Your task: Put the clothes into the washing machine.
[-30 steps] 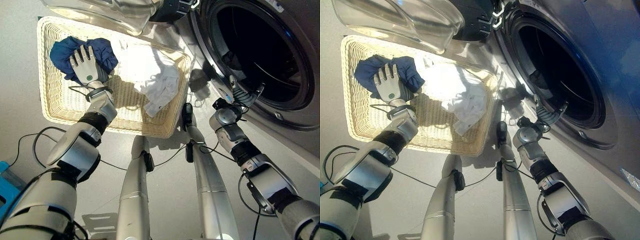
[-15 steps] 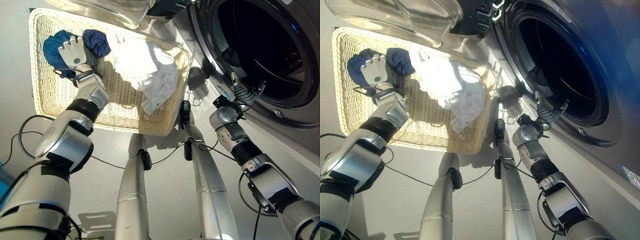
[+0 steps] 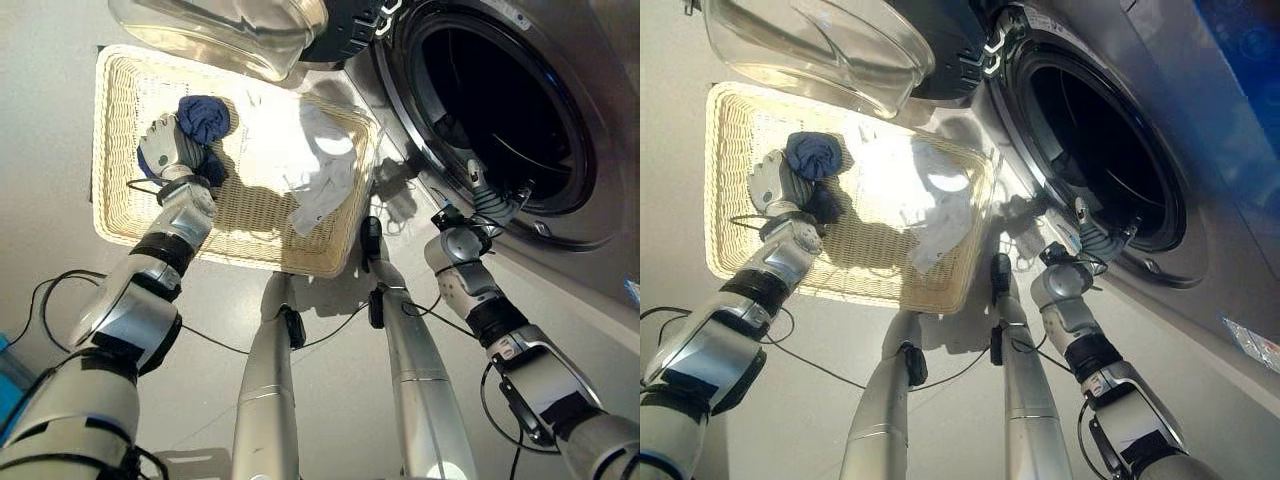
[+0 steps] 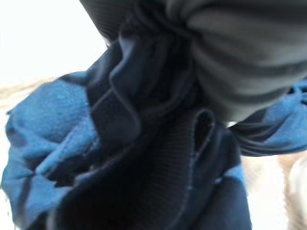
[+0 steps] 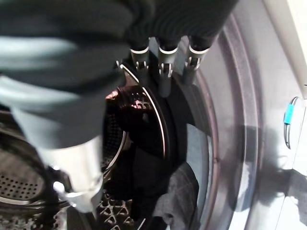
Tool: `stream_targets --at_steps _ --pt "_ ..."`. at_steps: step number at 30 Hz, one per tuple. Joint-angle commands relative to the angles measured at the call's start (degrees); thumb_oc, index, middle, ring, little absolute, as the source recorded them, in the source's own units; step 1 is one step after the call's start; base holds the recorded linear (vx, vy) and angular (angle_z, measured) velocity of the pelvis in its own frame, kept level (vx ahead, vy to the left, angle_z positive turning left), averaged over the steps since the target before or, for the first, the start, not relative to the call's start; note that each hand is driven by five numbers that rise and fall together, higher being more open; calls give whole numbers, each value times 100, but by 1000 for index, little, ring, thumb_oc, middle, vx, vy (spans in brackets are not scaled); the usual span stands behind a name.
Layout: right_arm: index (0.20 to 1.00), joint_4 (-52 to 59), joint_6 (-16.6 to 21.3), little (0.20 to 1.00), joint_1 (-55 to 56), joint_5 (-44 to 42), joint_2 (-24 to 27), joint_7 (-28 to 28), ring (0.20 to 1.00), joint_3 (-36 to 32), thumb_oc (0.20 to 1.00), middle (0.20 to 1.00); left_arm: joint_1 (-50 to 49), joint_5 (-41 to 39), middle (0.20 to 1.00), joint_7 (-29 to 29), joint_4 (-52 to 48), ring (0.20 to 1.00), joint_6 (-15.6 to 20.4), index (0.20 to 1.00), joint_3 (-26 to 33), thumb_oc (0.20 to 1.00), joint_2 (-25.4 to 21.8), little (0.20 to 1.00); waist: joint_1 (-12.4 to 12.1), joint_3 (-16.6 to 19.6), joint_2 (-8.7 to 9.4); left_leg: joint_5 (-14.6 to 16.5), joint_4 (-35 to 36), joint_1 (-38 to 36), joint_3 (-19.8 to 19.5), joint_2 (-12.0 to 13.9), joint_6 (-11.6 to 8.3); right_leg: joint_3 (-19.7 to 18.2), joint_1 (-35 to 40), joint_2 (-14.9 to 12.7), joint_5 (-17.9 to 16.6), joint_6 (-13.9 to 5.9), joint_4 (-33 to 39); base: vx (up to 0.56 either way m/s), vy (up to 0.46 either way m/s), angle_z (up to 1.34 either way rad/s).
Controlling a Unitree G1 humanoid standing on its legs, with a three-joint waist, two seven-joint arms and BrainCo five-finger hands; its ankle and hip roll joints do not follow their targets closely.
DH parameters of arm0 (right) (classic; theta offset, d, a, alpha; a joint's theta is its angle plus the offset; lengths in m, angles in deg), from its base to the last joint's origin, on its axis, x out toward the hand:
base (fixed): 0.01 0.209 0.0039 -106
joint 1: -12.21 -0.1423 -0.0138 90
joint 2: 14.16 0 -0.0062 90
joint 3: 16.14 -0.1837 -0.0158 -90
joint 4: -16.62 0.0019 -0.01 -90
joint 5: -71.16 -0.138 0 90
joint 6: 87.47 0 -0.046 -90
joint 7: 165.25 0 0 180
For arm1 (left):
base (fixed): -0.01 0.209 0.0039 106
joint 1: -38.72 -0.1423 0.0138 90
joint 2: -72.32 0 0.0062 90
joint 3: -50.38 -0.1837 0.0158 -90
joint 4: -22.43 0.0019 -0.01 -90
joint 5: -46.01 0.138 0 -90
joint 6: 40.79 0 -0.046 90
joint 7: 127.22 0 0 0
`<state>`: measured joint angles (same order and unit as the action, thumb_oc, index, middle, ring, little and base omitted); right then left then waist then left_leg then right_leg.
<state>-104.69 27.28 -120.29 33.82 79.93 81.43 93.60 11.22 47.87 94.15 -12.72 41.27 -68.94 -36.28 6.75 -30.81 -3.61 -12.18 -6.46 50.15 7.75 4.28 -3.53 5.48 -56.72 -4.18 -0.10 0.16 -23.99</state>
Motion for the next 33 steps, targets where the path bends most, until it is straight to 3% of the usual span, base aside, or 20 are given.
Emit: stream_targets --at_steps 1,4,7,8,10,14,19,23,25,28,33 --pt "1000 564 256 1000 236 662 -132 -170 1000 -329 1000 1000 -148 -1053 200 146 -281 200 1466 200 605 200 128 200 -193 102 116 498 -347 -220 405 -467 8 292 520 164 -538 -480 714 0 0 0" --pt "1000 769 201 1000 265 1239 -228 -286 1000 -316 1000 1000 -369 -1486 200 15 -570 200 2070 200 910 200 334 200 -216 102 101 511 -306 -317 396 -487 30 306 617 171 -503 -466 719 0 0 0" --pt "1000 852 182 1000 290 1408 -238 -385 1000 -312 1000 1000 -445 -1656 200 -69 -686 200 2245 200 991 200 377 200 -223 102 99 518 -298 -350 389 -496 38 312 653 172 -491 -462 720 0 0 0" --pt "1000 1116 44 1000 383 2139 -279 -640 1000 -275 1000 1000 -741 -2261 200 -340 -1134 200 2951 200 1235 200 616 200 -240 102 91 555 -295 -450 369 -515 62 313 755 173 -443 -454 703 0 0 0" --pt "1000 1222 -25 1000 458 2430 -298 -855 1000 -263 1000 1000 -902 -2673 200 -592 -1421 200 3255 200 1370 200 762 200 -255 102 81 588 -285 -542 354 -524 83 322 835 161 -414 -459 698 0 0 0" --pt "1000 1470 -177 1000 667 2991 -348 -2401 1000 -79 1000 1000 -1402 -3332 200 -1418 -2120 200 3762 200 1723 200 1190 200 -312 102 90 654 -279 -721 285 -569 133 376 1016 134 -348 -465 687 -3 -35 0" --pt "1000 1744 -549 1000 856 3633 -114 -3691 1000 202 1000 1000 -2014 -3425 200 -2062 -2957 200 3884 200 1917 200 1608 200 -403 102 135 711 -275 -909 213 -612 166 491 1228 67 -311 -498 715 -6 -71 2" --pt "1000 1722 -650 1000 827 3815 27 -4082 1000 329 1000 1000 -2212 -3491 200 -2277 -3293 200 3818 200 1941 200 1687 200 -466 102 160 735 -300 -969 164 -636 175 553 1318 24 -294 -508 716 -4 -60 8" --pt "1000 1728 -886 1000 731 3963 224 -4748 1000 552 1000 1000 -2441 -3488 200 -2600 -3718 200 3657 200 1879 200 1736 200 -561 102 177 755 -323 -1036 112 -665 199 647 1412 -36 -288 -519 718 -7 -112 11" --pt "1000 1692 -963 1000 516 3783 398 -5234 1000 761 1000 1000 -2507 -3591 200 -2962 -3953 200 3481 200 1721 200 1680 200 -648 102 176 751 -329 -1090 51 -691 218 715 1476 -84 -302 -526 719 -3 -87 14" --pt "1000 1502 -1226 1000 -4 3967 542 -5529 1000 1034 1000 1000 -2390 -3590 200 -3476 -4098 200 3177 200 1463 200 1629 200 -755 102 167 763 -387 -1109 -22 -733 241 783 1504 -144 -328 -536 688 -2 -72 12"
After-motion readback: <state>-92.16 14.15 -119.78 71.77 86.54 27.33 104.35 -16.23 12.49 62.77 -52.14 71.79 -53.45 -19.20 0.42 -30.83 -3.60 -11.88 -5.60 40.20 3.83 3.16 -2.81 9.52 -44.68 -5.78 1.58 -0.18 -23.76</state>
